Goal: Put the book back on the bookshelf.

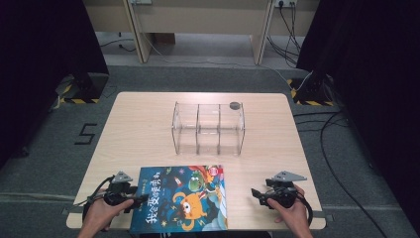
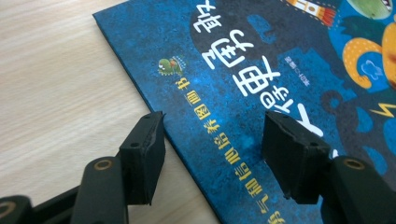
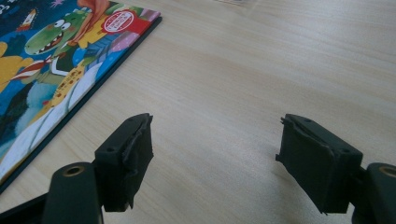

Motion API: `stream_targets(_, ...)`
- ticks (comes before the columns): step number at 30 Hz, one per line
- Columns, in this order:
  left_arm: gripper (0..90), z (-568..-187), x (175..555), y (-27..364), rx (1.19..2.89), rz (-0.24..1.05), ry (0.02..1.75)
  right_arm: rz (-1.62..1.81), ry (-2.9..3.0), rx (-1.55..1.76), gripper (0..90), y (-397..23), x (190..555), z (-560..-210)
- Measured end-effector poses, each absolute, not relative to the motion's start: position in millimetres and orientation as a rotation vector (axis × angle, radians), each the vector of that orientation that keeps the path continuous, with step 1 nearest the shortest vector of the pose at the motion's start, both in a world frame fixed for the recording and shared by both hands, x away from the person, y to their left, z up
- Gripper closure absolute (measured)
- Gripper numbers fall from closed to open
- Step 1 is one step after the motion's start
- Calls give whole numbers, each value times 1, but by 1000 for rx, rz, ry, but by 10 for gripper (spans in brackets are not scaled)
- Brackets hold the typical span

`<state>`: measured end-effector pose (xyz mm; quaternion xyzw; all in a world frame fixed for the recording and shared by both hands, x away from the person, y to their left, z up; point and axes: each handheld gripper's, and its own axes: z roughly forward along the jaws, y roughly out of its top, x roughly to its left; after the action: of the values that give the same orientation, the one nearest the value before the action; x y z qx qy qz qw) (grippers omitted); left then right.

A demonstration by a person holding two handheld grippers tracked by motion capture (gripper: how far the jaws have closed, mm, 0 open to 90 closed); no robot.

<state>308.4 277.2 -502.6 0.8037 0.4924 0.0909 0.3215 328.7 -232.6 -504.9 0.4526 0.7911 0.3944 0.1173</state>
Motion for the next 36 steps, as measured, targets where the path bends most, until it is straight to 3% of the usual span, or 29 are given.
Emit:
stream_targets(6,396,-502,306,268,2127,211,1259,1163,2342,1320,270,-231,329,-506)
stream_targets(12,406,-504,301,252,2102,52,1181,1208,2362,1342,302,-230,329,-507)
stream_targets(21,380,-503,290,236,2154,-17,1097,1210,2397,1324,338,-227,327,-507)
stream_targets(36,399,-503,285,220,2159,5,1077,1228,2451,1316,355,-214,329,-511)
